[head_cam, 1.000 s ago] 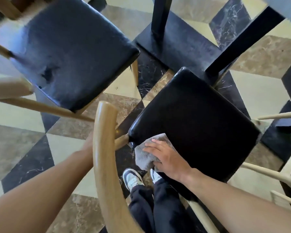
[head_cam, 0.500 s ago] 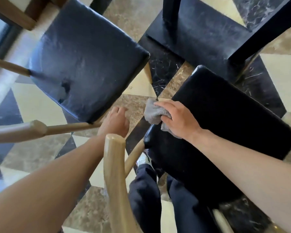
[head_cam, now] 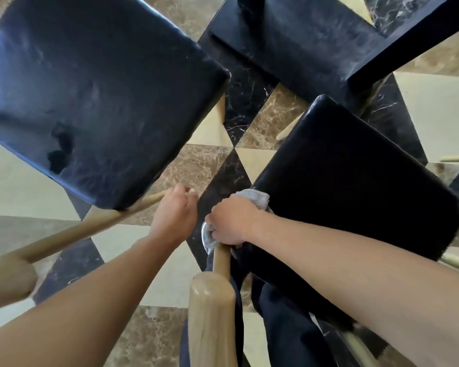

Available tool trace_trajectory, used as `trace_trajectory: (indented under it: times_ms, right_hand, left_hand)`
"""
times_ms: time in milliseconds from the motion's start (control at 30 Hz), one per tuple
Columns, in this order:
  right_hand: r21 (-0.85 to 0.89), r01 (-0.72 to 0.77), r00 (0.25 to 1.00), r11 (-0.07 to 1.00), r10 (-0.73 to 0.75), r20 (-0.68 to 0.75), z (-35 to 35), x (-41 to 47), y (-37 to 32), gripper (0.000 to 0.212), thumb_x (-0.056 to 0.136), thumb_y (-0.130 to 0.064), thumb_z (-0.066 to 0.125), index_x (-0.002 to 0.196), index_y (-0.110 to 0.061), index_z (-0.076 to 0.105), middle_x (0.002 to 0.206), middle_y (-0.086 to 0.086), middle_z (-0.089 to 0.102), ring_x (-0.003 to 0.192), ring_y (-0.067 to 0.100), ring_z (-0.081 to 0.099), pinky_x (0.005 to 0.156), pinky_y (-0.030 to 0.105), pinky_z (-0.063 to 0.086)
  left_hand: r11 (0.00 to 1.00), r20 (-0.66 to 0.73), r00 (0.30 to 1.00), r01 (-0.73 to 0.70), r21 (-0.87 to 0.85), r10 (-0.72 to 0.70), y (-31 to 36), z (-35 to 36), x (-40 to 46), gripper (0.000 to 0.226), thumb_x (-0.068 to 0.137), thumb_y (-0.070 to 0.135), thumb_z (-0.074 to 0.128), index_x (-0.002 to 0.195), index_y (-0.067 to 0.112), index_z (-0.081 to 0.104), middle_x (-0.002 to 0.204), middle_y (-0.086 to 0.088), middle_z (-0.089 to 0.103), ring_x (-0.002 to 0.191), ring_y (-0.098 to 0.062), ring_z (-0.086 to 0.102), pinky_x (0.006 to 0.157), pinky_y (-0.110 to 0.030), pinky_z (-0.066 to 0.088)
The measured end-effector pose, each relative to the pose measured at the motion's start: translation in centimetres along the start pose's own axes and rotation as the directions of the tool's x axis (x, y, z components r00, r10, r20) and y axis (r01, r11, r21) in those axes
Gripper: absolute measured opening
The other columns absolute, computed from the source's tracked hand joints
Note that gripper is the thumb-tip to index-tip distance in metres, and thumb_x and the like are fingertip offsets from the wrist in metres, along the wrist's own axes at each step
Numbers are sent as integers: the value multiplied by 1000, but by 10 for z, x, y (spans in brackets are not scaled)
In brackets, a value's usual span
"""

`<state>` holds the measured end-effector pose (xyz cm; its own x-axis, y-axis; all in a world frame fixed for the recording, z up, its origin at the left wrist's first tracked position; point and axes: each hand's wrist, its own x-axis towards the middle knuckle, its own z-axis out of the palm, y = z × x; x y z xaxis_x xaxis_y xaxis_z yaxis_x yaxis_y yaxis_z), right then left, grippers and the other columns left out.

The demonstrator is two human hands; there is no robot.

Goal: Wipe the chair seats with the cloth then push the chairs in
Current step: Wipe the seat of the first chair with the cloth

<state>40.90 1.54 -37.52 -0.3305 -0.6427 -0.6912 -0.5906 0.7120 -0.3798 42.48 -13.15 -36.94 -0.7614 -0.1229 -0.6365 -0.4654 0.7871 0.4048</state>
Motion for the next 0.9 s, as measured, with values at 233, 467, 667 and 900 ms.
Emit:
trace_trajectory:
  times_ms: [233,467,667,900]
  right_hand:
    - [96,-100,985,990,112,-130,-12,-6,43,24,93,-32,43,71,-23,47,72,-4,57,72,22,50,86,40,39]
    - [71,-122,944,990,138,-299,-34,-16,109,28,91,-36,43,85,-22,66,90,3,70,88,28,66,74,35,38]
    - [140,-238,894,961,273,-355,-65,-27,182,25,89,-36,40,69,-23,46,86,4,69,83,27,64,87,46,50]
    - [368,-308,758,877,460,-462,-70,-42,231,27,87,-36,46,65,-22,50,74,2,56,76,28,54,67,35,34]
  left_hand:
    - [999,83,996,-29,-34,32,50,19,18,31,99,42,30,76,25,40,88,-1,50,84,-22,47,70,-36,31]
    - [988,48,989,-140,65,137,91,8,57,34,100,39,29,87,15,48,94,-8,54,87,-27,49,73,-38,36]
    - [979,44,987,-158,129,154,127,1,94,40,101,46,26,102,15,50,103,-8,56,90,-26,51,77,-39,38]
    - [975,54,976,-212,69,209,192,17,107,40,101,45,24,100,14,49,101,-7,55,92,-25,50,76,-38,36]
